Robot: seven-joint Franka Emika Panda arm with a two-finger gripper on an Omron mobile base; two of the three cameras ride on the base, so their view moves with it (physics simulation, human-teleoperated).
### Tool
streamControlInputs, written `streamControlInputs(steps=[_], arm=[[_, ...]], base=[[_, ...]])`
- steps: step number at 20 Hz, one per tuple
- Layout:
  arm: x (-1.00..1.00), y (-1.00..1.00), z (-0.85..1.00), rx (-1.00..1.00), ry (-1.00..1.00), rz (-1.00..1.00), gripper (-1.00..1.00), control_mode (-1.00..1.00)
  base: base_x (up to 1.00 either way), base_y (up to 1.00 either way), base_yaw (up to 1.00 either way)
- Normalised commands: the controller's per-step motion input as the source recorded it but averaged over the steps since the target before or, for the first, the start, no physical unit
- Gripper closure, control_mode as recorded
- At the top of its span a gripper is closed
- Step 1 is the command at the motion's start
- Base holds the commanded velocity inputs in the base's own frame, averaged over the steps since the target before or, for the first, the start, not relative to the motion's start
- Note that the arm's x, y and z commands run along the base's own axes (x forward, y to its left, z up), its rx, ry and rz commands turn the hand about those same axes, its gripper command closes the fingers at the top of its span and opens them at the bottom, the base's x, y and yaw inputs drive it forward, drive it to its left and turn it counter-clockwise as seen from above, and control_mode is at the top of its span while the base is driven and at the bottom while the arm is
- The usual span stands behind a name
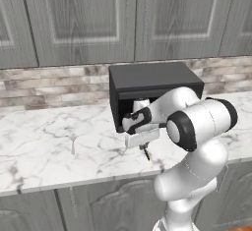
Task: Organize the utensils by type. Pick up the wooden spoons from the counter and place them in the open cabinet. Then pick up the metallic utensils from the counter and place them in the open drawer.
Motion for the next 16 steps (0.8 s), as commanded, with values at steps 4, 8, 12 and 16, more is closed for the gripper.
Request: streamControlInputs(steps=[4, 8, 12, 16], arm=[[-0.32, 0.0, 0.0, 0.0, 0.0, 0.0, 1.0, -1.0], [-0.22, 0.0, 0.18, 0.0, 0.0, 0.0, 1.0, -1.0], [-0.14, 0.0, 0.45, 0.0, 0.0, 0.0, 1.0, -1.0], [-0.22, 0.0, 0.59, -0.01, -0.02, 0.15, 1.0, -1.0]], base=[[0.0, 0.0, 0.0], [0.0, 0.0, 0.0], [0.0, 0.0, 0.0], [0.0, 0.0, 0.0]])
